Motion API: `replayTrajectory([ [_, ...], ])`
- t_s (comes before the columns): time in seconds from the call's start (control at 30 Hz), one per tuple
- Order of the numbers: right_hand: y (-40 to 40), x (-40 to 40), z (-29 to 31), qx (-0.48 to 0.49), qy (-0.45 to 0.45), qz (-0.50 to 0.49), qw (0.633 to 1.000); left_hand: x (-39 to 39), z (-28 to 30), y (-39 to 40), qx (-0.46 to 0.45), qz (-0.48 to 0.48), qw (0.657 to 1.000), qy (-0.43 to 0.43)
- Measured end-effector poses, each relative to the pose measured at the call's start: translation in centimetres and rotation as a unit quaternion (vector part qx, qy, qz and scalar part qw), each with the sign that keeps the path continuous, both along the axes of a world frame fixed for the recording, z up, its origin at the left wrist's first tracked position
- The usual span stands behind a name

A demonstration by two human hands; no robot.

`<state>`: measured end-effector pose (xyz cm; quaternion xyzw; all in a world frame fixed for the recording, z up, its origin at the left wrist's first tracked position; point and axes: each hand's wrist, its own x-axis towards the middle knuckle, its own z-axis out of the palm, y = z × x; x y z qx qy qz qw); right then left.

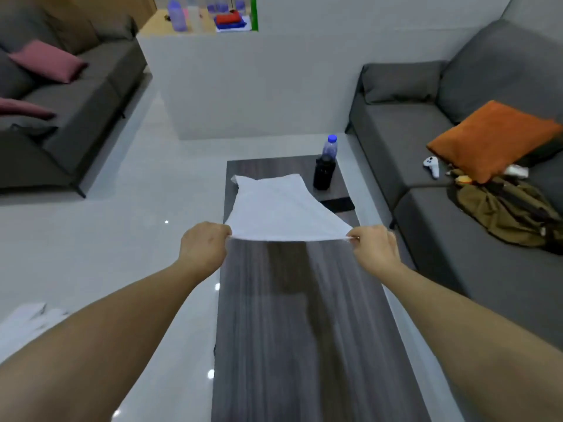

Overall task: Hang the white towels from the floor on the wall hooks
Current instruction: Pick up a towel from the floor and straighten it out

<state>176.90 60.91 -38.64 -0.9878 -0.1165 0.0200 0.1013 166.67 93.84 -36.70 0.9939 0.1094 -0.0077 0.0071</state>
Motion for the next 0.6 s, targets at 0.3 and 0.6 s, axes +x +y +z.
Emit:
replayTrajectory([
  [0.3,-4.7,-14.2,-8.6,-0.077,0.111,0.001,0.991,-13.4,-9.1,-4.7,-0.044,0.004,0.990,0.136],
  [0.6,-6.6,-27.9,-10.0,-0.095,0.240,-0.019,0.966,-27.6,-11.7,-7.2,-0.062,-0.041,0.969,0.235],
])
